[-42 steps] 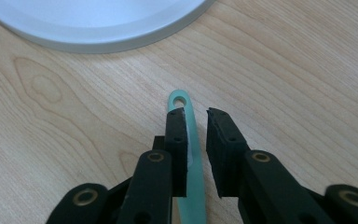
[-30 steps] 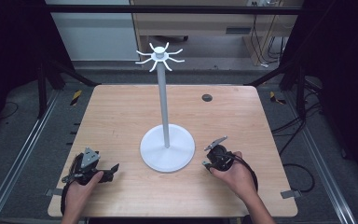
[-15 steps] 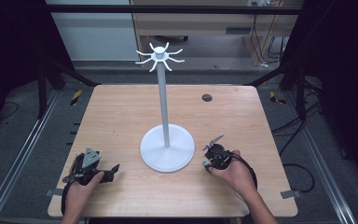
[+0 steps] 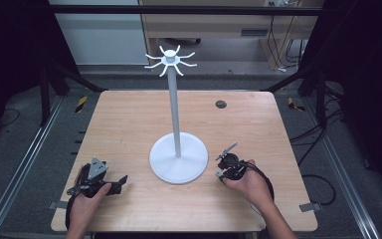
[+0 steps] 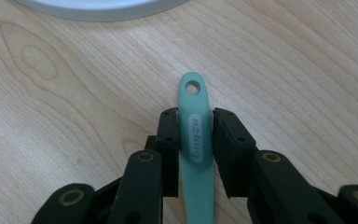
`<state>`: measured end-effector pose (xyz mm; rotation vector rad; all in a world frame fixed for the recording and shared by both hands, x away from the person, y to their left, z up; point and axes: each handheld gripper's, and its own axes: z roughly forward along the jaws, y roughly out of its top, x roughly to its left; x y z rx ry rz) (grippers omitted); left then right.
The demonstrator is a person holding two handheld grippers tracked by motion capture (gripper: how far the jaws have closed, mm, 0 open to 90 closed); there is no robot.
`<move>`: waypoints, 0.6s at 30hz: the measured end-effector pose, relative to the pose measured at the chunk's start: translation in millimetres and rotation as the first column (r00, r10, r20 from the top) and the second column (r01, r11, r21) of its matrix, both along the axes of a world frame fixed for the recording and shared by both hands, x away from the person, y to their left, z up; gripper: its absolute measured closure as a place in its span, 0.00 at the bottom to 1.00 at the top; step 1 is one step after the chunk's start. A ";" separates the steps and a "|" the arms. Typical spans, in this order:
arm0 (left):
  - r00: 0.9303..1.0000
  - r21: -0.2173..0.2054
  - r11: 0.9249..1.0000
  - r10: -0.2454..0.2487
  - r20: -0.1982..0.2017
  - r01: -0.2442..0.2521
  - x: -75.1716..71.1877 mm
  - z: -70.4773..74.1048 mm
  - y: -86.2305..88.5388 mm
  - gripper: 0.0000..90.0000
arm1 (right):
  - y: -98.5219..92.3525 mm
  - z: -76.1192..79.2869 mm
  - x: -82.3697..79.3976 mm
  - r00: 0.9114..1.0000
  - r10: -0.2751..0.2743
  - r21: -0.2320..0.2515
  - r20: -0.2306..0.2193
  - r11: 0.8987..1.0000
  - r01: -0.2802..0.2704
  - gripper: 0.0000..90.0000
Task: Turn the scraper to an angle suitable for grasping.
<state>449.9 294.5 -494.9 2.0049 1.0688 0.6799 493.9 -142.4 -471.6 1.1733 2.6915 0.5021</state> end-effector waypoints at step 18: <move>1.000 0.003 1.000 0.001 -0.001 -0.001 0.0 0.0 0.2 0.03 | 0.1 5.4 0.4 1.000 0.003 0.011 0.009 1.000 -0.003 0.83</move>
